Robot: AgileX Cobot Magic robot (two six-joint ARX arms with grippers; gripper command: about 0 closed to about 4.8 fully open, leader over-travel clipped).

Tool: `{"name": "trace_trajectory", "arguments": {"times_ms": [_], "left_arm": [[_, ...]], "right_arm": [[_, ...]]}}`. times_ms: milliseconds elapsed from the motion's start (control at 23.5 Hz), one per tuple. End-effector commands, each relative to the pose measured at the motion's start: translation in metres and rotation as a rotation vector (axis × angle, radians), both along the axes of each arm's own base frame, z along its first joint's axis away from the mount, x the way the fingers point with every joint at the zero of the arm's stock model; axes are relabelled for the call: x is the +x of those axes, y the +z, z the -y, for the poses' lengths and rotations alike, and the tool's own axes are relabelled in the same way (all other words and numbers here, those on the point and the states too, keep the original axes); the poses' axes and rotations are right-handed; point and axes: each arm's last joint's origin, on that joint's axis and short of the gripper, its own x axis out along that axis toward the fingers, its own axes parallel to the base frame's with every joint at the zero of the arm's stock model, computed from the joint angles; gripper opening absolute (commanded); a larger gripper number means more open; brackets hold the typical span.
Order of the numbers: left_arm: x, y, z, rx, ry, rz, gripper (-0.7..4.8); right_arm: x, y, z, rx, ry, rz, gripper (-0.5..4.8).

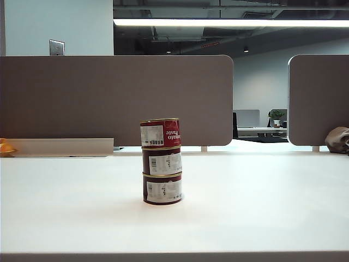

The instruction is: Pick up the cans one by one and stack them together.

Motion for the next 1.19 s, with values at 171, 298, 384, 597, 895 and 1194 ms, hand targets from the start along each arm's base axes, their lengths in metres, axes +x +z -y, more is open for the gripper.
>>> {"name": "trace_trajectory", "arguments": {"times_ms": [171, 298, 384, 597, 895, 1194], "left_arm": [[0.008, -0.016, 0.001, 0.000, -0.004, 0.027, -0.03], [0.012, -0.035, 0.002, 0.004, -0.004, -0.007, -0.03], [0.014, -0.043, 0.002, 0.004, -0.004, -0.008, -0.03], [0.017, -0.060, 0.002, 0.009, -0.004, -0.048, -0.03], [0.019, -0.078, 0.002, 0.012, -0.004, -0.078, -0.03], [0.018, -0.080, 0.002, 0.014, -0.004, -0.089, -0.03]], "right_arm": [[0.004, -0.006, 0.000, 0.004, 0.000, 0.017, -0.05], [0.006, -0.013, 0.000, 0.003, 0.000, 0.007, -0.05], [0.007, -0.015, 0.000, 0.003, 0.000, 0.002, -0.05], [0.008, -0.021, 0.000, 0.003, 0.000, -0.015, -0.05], [0.011, -0.036, 0.000, 0.001, 0.000, -0.056, -0.05], [0.014, -0.048, -0.001, 0.001, 0.001, -0.057, -0.05]]}}
